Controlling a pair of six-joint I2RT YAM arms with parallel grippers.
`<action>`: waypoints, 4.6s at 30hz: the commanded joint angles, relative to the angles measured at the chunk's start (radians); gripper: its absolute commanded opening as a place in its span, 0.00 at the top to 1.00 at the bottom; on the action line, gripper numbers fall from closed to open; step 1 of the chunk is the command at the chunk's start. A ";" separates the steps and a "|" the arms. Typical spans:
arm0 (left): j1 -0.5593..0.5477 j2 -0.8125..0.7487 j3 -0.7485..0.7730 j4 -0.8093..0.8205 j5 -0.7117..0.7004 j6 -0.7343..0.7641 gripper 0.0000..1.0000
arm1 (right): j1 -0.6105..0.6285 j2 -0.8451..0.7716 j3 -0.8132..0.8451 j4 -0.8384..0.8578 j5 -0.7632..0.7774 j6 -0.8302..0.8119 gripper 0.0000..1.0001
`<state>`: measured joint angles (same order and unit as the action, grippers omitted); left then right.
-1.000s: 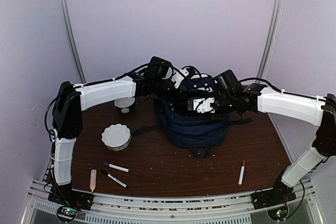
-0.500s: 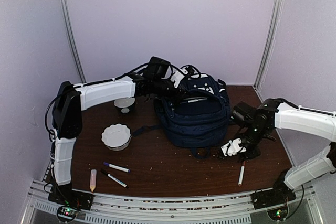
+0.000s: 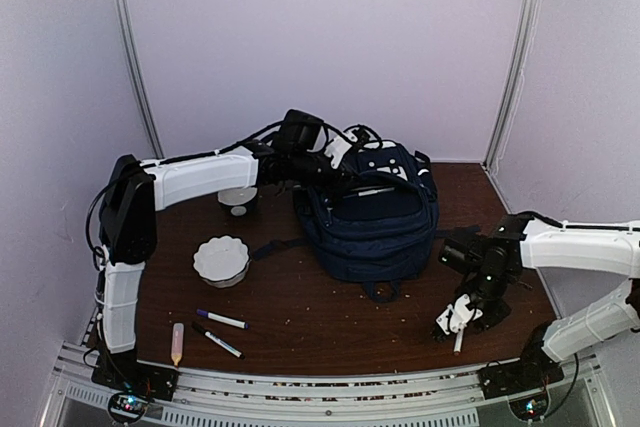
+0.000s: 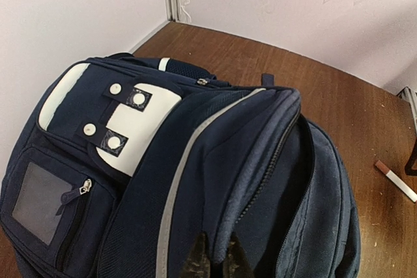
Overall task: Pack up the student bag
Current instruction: Pick up the pen from the upper front pocket of the bag, then place the pen in the upper front pocket of the bag.
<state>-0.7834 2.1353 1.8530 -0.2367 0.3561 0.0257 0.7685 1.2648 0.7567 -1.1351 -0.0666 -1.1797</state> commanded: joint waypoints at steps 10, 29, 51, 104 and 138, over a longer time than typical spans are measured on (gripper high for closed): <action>0.018 -0.054 0.012 0.107 0.021 -0.018 1.00 | 0.084 0.076 -0.136 0.273 0.138 -0.011 0.60; 0.023 -0.061 -0.002 0.104 0.026 -0.021 1.00 | 0.072 0.325 0.053 0.332 -0.010 0.238 0.71; 0.024 -0.051 -0.001 0.117 0.043 -0.033 1.00 | 0.053 0.286 0.043 0.302 0.008 0.289 0.91; 0.078 -0.049 0.032 0.135 0.162 -0.120 1.00 | -0.057 0.568 0.613 0.957 0.377 -0.012 0.75; 0.098 0.034 0.059 -0.006 0.237 -0.163 0.97 | 0.312 0.646 0.734 0.636 -0.370 0.646 0.75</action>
<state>-0.7063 2.1647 1.8515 -0.2188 0.5690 -0.1246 1.0313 1.8420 1.4220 -0.5838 -0.4141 -0.5987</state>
